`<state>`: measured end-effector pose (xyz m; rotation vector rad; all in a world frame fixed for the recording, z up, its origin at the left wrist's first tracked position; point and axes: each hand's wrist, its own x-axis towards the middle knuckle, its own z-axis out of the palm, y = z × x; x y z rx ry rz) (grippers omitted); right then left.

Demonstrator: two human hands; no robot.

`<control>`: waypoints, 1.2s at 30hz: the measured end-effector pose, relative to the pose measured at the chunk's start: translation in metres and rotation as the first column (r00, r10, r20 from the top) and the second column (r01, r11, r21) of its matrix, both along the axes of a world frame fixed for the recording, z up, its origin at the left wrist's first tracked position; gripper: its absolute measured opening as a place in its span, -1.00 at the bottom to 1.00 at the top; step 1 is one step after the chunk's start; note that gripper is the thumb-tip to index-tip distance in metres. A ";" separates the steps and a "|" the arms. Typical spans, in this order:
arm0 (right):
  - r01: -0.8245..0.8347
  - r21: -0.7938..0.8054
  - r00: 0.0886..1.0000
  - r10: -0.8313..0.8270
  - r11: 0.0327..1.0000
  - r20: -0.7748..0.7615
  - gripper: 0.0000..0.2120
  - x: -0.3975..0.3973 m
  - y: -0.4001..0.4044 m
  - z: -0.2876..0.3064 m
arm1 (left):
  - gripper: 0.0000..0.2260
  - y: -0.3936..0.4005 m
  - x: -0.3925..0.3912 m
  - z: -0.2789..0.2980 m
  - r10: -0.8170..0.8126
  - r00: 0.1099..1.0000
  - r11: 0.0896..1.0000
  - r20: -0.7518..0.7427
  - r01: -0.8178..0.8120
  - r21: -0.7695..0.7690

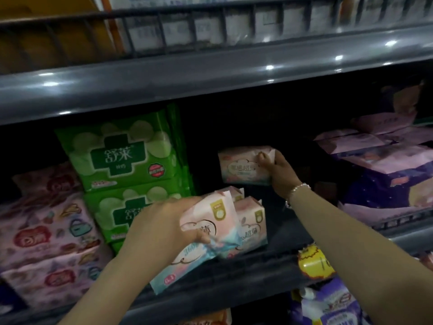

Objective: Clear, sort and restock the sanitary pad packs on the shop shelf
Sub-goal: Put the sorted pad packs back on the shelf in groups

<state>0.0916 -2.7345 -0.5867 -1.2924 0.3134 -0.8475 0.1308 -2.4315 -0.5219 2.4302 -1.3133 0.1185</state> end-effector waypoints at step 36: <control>-0.292 -0.748 0.818 -0.248 0.597 -0.518 -0.43 -0.007 0.052 -0.033 | -0.36 -0.005 0.026 -0.036 -0.038 0.922 0.999 0.386 0.038 0.006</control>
